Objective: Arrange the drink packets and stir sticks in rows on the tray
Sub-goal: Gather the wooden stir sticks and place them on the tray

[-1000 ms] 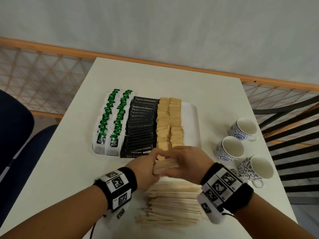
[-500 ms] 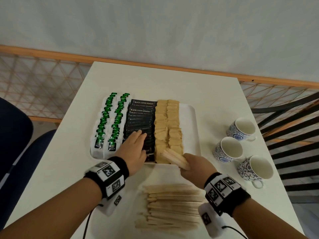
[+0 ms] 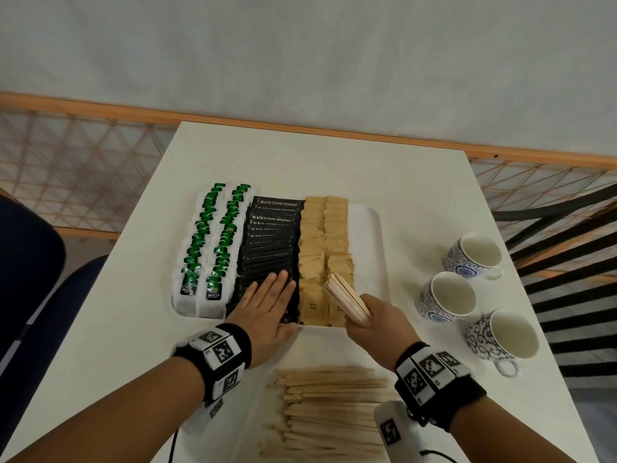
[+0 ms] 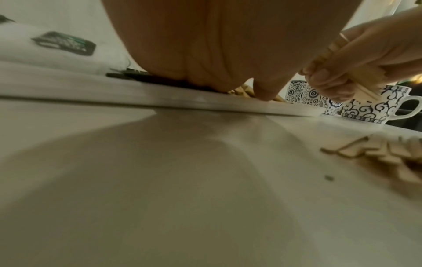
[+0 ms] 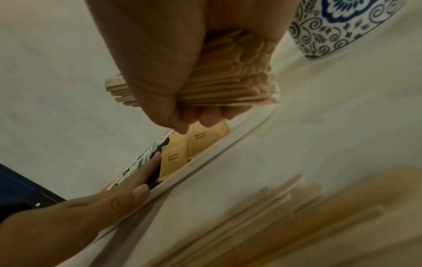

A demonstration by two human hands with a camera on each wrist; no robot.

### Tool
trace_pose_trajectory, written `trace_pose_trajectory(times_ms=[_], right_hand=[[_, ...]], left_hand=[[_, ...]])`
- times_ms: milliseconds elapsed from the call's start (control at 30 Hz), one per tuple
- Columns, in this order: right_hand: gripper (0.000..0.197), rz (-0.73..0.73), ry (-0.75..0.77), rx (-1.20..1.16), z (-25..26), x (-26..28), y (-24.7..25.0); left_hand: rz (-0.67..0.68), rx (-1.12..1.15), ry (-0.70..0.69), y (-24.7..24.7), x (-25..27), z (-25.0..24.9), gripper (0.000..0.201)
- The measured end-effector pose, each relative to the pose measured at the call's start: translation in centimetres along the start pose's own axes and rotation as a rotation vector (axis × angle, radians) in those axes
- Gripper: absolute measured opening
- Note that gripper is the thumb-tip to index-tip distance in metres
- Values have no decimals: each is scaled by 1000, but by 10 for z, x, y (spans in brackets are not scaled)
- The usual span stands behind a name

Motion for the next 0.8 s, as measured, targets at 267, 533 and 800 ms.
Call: trace_pose_trajectory(times_ms=[267, 533, 800], right_hand=[[8, -52, -5, -70, -2, 1, 7], [7, -98, -16, -111, -6, 4, 14], [6, -97, -5, -105, -5, 4, 15]], left_hand=[[11, 2, -42, 0, -1, 3, 90], [-91, 101, 69, 26, -8, 5, 94], [-35, 126, 179, 28, -42, 1, 91]])
Point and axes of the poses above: each hand's wrist, its own x-axis away from the middle knuckle, its own y-axis out of the back of the hand, z = x × y, the point moved 5 cm from there along -x, towards the middle knuckle, and after that the axes turned 6 degrees about z, right-handed, at the moved point
